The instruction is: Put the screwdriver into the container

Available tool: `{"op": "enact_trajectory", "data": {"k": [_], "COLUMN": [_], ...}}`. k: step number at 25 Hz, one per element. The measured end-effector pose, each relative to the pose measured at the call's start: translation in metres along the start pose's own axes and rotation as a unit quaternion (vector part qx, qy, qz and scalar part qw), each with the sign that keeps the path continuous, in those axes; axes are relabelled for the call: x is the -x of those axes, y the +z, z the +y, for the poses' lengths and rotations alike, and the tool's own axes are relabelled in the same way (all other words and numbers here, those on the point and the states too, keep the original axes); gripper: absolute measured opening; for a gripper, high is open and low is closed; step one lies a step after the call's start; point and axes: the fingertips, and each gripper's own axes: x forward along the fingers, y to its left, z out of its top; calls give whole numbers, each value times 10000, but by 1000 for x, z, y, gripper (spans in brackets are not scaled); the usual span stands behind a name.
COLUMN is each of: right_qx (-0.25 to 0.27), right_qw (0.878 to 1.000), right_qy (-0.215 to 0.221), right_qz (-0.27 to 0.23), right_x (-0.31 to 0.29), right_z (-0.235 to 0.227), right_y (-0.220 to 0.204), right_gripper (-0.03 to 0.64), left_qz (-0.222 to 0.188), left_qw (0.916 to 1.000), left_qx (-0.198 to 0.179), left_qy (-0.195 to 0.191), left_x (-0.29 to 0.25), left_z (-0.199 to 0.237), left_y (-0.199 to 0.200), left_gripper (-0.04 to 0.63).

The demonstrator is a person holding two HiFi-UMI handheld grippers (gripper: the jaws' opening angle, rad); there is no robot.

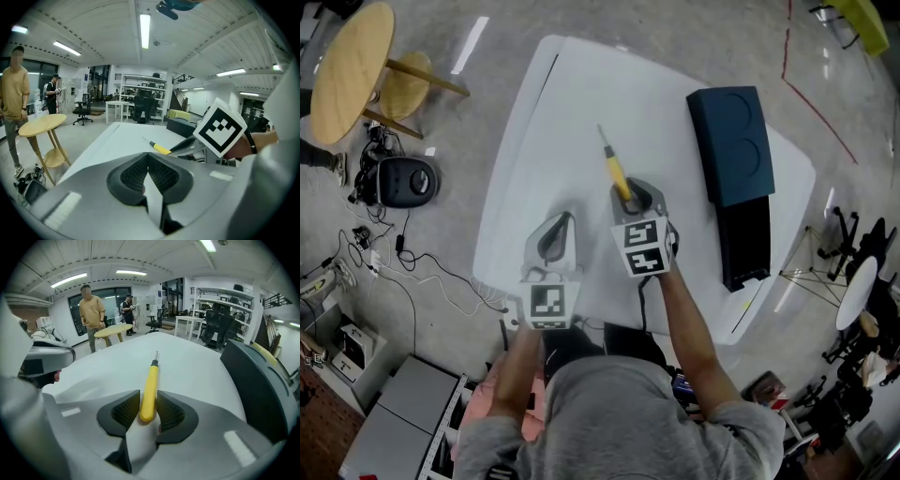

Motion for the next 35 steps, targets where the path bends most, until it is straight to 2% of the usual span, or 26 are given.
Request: {"op": "enact_trajectory", "data": {"k": [10,22,35], "right_qx": [-7,-210,-408], "right_qw": [10000,9995,9974], "right_qy": [56,222,156], "right_qz": [73,-86,-566], "right_x": [-1,3,40], "right_z": [1,-1,-2], "right_y": [-1,3,29], "right_gripper": [84,80,78], "left_qz": [18,-49,-259], "left_qw": [10000,9999,9989], "left_qx": [-11,-93,-389], "left_qy": [47,74,2], "left_x": [5,10,22], "left_z": [1,0,-9], "left_y": [-1,10,40], "left_gripper": [12,12,12]}}
